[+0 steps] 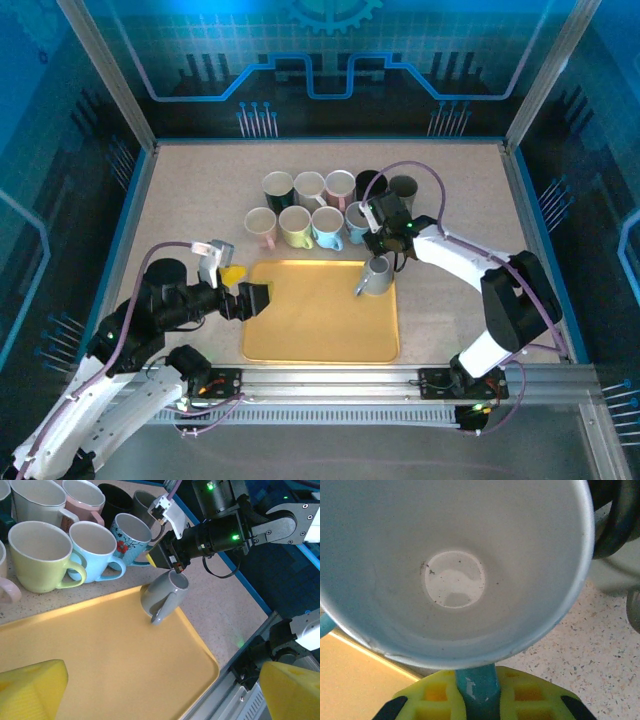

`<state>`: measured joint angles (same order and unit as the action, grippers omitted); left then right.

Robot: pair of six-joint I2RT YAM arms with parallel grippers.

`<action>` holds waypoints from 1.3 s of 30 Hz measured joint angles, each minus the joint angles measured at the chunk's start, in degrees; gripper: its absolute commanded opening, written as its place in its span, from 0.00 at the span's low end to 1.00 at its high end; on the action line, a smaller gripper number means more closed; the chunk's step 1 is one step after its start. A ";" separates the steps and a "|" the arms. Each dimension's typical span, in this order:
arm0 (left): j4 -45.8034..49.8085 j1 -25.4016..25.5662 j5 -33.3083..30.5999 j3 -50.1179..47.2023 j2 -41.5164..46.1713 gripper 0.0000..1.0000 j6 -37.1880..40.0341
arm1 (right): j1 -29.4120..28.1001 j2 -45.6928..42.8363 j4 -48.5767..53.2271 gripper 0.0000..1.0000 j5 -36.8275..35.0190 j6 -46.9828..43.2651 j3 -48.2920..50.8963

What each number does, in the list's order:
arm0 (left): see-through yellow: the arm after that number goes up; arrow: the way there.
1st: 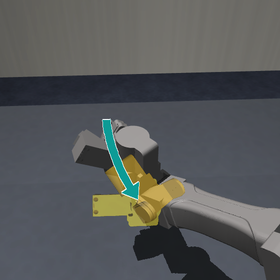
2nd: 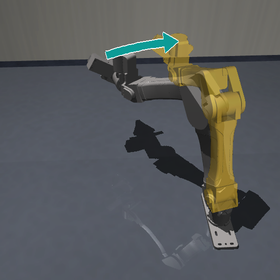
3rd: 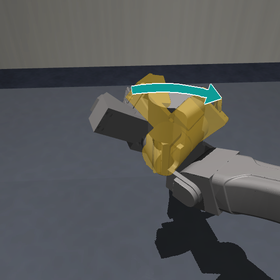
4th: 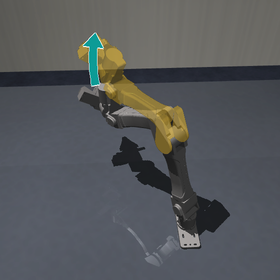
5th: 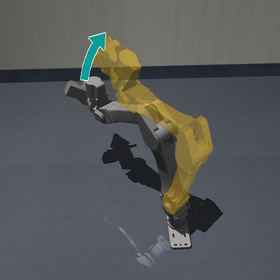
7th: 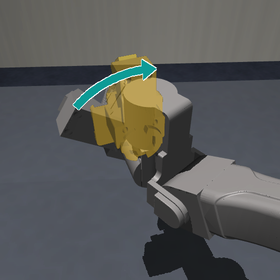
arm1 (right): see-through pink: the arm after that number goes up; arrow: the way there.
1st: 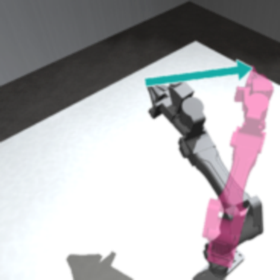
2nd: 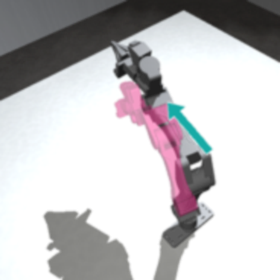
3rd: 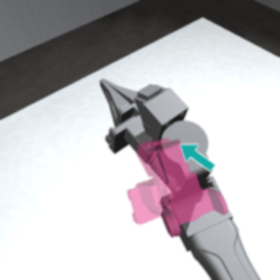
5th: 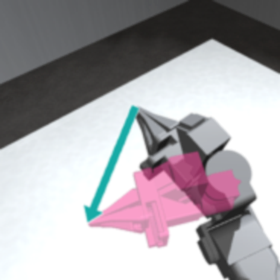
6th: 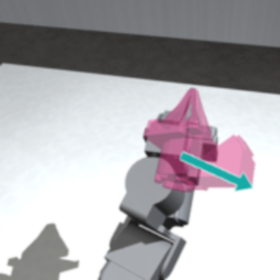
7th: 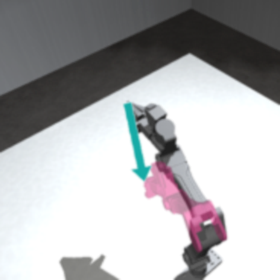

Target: Turn the mug right side up

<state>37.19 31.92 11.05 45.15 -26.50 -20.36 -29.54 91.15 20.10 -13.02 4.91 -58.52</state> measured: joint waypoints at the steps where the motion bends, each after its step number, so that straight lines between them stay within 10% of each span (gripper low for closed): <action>1: 0.00 0.00 0.00 0.00 0.00 0.99 0.00 | 0.07 0.17 0.00 0.12 -0.02 0.00 0.00; 23: -0.15 -0.20 0.39 0.00 0.00 0.99 1.05 | 0.76 0.22 0.42 0.42 0.00 0.02 -0.85; 39: 0.04 -0.24 -1.01 0.00 -9.01 0.99 1.97 | -0.61 -23.89 9.55 0.52 -1.51 9.18 -0.31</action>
<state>37.23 31.68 10.04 45.15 -35.51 -18.39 -30.15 67.26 29.65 -14.52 14.09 -58.83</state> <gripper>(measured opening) 0.989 0.516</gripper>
